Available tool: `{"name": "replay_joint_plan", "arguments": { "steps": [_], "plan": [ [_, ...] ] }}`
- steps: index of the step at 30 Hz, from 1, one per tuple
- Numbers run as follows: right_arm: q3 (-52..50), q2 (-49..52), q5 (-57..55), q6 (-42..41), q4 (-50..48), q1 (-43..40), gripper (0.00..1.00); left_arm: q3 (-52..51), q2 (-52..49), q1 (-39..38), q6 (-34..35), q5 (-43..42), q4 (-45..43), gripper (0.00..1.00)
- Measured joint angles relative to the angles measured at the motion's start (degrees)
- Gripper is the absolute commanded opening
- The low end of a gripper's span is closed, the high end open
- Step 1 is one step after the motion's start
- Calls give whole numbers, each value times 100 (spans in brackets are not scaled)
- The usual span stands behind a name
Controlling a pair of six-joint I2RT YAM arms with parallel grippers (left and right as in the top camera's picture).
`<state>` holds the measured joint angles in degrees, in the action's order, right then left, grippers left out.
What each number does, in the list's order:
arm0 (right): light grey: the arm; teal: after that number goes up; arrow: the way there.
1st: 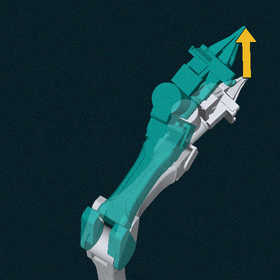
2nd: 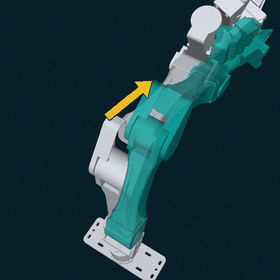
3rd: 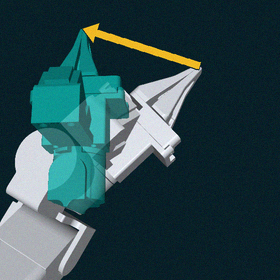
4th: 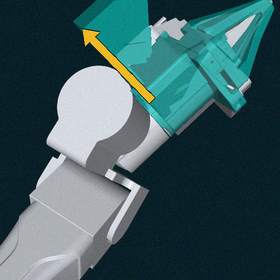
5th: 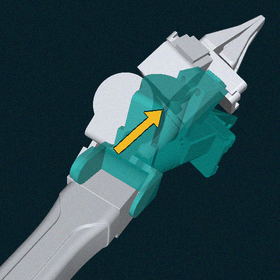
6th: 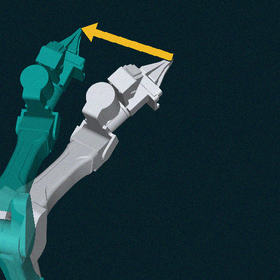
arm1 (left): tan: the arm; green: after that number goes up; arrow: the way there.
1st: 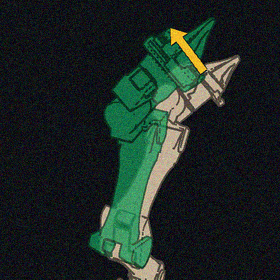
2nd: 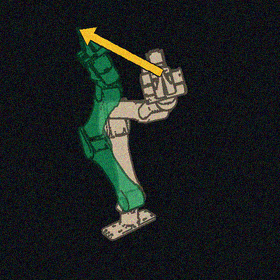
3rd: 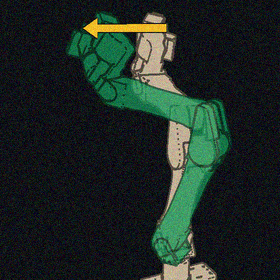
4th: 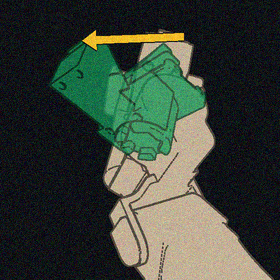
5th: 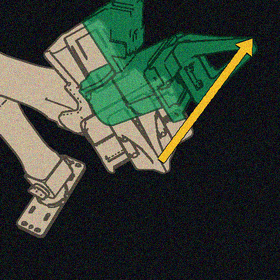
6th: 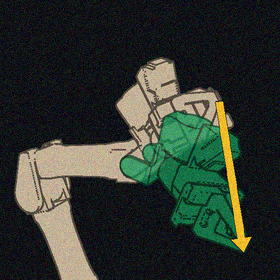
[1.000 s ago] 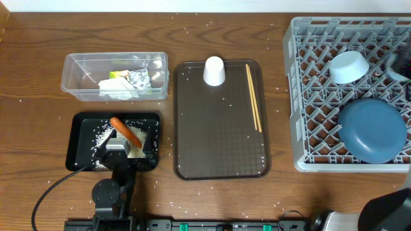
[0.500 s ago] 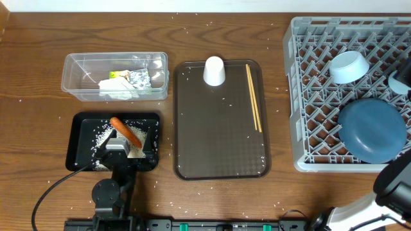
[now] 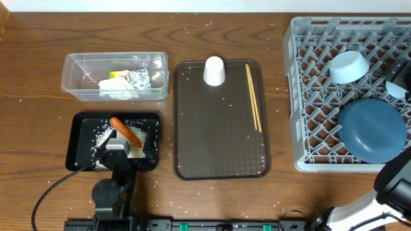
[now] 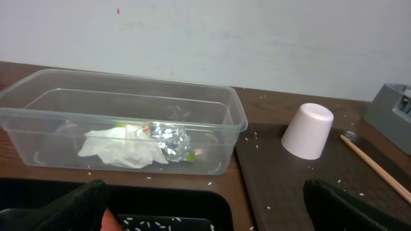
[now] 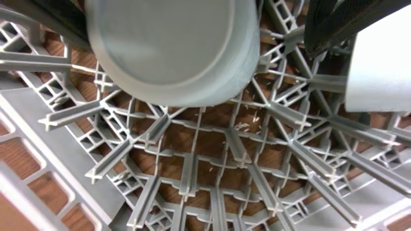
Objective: Sort waste into correct bins and load items into the dishwasher rack
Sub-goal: 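Carry the light blue cup into the rack and release it, then reach the right gripper back to the pink cup on the tray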
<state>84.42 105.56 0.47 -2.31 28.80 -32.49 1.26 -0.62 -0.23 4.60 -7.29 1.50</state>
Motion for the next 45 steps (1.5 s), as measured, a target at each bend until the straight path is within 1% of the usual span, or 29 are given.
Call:
{"name": "replay_joint_plan", "arguments": {
  "steps": [5, 9, 18, 21, 26, 28, 30, 33, 34, 40, 45],
  "plan": [
    [0, -492, -2, 0, 63, 0, 91, 0, 0, 0, 0, 0, 0, 98],
    [0, -857, -2, 0, 142, 0, 91, 0, 0, 0, 0, 0, 0, 98],
    [0, -929, 70, 0, 275, 7, 89, 0, 0, 0, 0, -2, 0, 98],
    [0, -929, 393, 0, 267, 35, 89, 0, 0, 0, 0, 0, 0, 98],
    [0, -929, 1434, -44, 98, 343, 84, 0, 0, 0, 0, 0, 0, 98],
    [0, -929, 1764, -92, 55, 673, 86, 0, 0, 0, 0, 0, 0, 98],
    [0, -929, 1932, -120, 22, 1110, 91, 0, 0, 0, 0, -2, 0, 98],
    [0, -927, 1912, -164, -146, 2015, 98, 0, 0, 0, 2, -2, 0, 98],
    [0, -918, 1860, -168, -251, 2354, 99, 0, 0, 0, 0, 0, 0, 98],
    [0, -671, 1292, -177, -1019, 4162, 99, 0, 0, 0, 2, 0, -2, 98],
    [2, -90, 844, -186, -1506, 5104, 99, 0, 0, 0, 0, 0, 0, 98]
  ]
}}
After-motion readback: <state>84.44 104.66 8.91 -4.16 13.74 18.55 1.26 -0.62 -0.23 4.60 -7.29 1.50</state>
